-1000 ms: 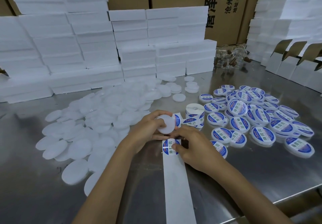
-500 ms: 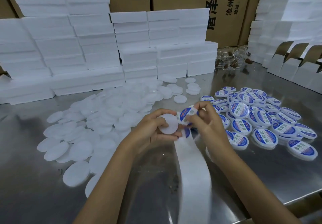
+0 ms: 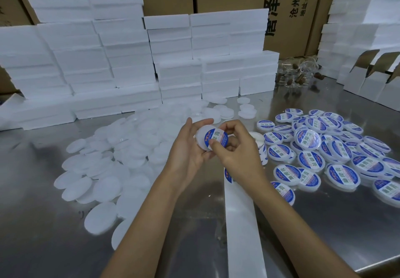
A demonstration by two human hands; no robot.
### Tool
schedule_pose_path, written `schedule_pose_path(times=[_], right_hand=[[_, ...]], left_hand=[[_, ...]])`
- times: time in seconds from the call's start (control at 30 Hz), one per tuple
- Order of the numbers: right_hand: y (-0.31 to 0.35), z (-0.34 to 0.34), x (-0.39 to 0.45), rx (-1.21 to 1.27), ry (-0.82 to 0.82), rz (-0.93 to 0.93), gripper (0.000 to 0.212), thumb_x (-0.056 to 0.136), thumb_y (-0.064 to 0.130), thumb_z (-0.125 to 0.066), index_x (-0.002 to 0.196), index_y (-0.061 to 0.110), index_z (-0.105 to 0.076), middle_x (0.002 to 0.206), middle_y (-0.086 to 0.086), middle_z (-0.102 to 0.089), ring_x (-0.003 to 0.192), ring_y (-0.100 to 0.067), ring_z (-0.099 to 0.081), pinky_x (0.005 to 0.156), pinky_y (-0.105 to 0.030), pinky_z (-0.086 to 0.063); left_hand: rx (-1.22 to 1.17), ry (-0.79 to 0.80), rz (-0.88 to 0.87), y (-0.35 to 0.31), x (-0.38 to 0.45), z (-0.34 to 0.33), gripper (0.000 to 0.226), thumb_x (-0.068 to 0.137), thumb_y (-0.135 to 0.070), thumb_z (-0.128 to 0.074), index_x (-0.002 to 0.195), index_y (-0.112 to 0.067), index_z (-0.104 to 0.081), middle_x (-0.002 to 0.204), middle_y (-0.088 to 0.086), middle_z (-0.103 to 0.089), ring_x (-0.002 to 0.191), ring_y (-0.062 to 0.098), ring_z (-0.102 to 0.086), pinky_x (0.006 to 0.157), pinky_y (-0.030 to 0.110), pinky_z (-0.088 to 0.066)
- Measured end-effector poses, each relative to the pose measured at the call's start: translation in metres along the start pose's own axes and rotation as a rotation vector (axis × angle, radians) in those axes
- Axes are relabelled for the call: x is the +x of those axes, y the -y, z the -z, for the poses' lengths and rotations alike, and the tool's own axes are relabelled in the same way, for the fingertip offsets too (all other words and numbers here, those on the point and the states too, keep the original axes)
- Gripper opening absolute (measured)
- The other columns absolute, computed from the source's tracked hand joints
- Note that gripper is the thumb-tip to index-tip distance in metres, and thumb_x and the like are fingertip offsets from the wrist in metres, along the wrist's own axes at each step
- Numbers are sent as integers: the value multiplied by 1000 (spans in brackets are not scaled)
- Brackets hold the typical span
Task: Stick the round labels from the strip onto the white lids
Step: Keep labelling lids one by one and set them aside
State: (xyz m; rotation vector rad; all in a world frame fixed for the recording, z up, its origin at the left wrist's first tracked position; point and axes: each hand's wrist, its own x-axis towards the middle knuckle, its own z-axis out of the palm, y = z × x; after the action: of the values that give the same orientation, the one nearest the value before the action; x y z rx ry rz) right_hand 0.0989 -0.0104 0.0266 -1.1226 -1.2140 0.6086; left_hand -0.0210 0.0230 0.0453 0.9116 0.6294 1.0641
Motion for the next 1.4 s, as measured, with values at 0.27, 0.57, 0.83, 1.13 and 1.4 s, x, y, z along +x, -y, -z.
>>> schedule_pose_path(times=[0.27, 0.57, 0.83, 1.13, 1.4], right_hand=[[2, 3, -2, -61, -42, 88, 28, 85, 5, -71, 91, 28, -55, 85, 14, -65, 56, -6, -56, 56, -12, -44], [2, 5, -3, -69, -54, 101, 29, 86, 7, -72, 92, 30, -54, 89, 7, -67, 62, -16, -60, 57, -14, -46], [-3, 4, -2, -162, -120, 138, 29, 84, 14, -73, 105, 26, -57, 101, 11, -63, 76, -7, -62, 61, -14, -46], [-3, 5, -6, -338, -174, 216, 36, 83, 31, -73, 117, 31, -62, 114, 16, -51, 74, -11, -64, 71, -43, -56], [-4, 9, -4, -397, -195, 165, 57, 71, 61, -78, 114, 37, -48, 110, 20, -45, 74, -3, -58, 63, -30, -50]], left_hand=[[125, 9, -17, 3, -3, -12, 55, 107, -44, -30, 134, -4, -57, 130, 25, -64, 110, 34, -64, 108, 50, -46], [162, 27, -38, 6, -2, -15, 50, 108, -41, -30, 131, -6, -59, 118, 17, -69, 109, 32, -65, 111, 52, -45], [188, 75, -94, 8, -3, -18, 39, 108, -35, -33, 126, -12, -58, 122, 13, -66, 112, 30, -64, 88, 35, -58], [44, 111, -88, 6, -4, -14, 42, 109, -35, -32, 131, -8, -55, 117, 10, -69, 112, 23, -67, 101, 46, -52], [-202, 138, 0, 1, -5, -12, 46, 106, -38, -38, 134, -5, -54, 136, 30, -59, 122, 46, -61, 107, 48, -48]])
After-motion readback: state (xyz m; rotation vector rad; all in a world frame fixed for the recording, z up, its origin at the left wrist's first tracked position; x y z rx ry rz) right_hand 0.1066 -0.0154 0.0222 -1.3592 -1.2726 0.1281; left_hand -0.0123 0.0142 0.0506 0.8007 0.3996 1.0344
